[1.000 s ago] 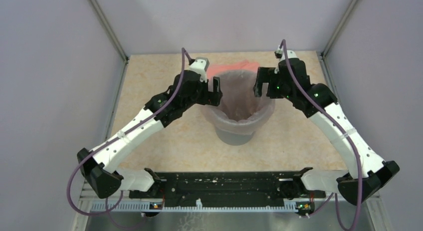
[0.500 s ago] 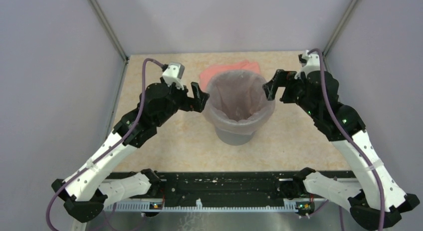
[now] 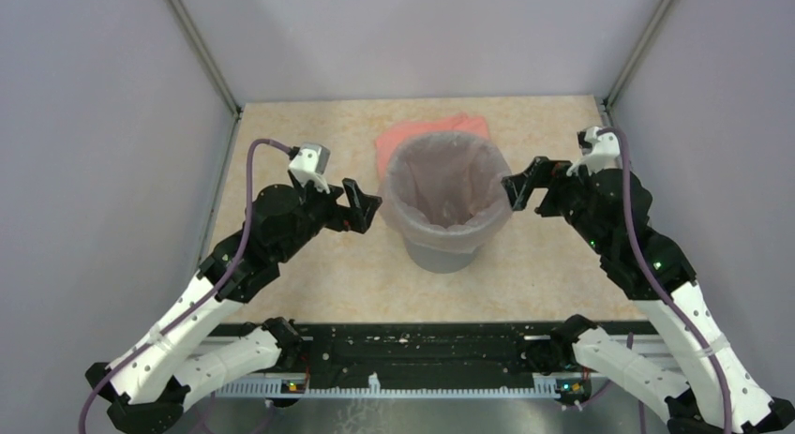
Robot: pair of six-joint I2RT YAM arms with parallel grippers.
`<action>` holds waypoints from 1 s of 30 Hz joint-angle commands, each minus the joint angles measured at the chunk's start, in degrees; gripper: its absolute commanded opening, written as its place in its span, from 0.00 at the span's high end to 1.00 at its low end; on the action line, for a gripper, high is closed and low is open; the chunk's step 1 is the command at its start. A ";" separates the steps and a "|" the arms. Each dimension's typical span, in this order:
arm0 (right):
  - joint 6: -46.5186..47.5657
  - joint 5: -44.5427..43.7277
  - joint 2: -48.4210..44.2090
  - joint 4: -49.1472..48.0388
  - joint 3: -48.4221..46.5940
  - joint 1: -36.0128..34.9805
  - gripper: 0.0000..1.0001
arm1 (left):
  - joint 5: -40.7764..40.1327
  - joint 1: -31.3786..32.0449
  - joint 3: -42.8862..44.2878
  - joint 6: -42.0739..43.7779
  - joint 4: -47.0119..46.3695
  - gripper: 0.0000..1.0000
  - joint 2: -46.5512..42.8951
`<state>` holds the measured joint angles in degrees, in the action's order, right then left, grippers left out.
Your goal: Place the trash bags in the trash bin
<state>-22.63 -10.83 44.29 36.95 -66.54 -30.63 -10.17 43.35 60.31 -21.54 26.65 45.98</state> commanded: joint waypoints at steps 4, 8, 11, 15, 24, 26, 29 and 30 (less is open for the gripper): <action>-0.73 0.05 -4.43 -4.95 2.67 -0.31 0.01 | -2.10 0.24 -0.69 0.17 -1.27 0.02 -1.25; -0.75 -0.47 -5.41 -4.87 3.20 -0.37 0.01 | -2.13 0.24 -0.90 0.27 -0.96 0.02 -0.93; -0.93 -0.38 -5.62 -4.66 3.33 -0.34 0.01 | -2.05 0.24 -1.05 0.35 -0.91 0.02 -0.85; -0.92 0.01 -5.72 -4.69 3.68 -0.31 0.01 | -2.00 0.24 -0.99 0.44 -0.95 0.02 -0.76; -0.64 0.24 -5.50 -4.69 3.24 -0.37 0.01 | -2.20 0.24 -0.90 0.62 -0.55 0.02 -0.48; -0.66 0.35 -5.50 -4.84 3.33 -0.31 0.01 | -2.07 0.24 -0.81 0.62 -0.60 0.02 -0.37; -0.82 0.54 -5.38 -5.04 3.74 -0.35 0.01 | -1.92 0.24 -0.86 0.78 -0.57 0.02 -0.26; -0.83 0.60 -5.32 -5.04 3.71 -0.32 0.01 | -1.91 0.24 -0.89 0.80 -0.70 0.02 -0.35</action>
<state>-23.20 -10.83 38.89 34.61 -62.96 -30.63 -11.64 43.40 59.46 -21.45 27.22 45.52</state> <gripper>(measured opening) 0.985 0.985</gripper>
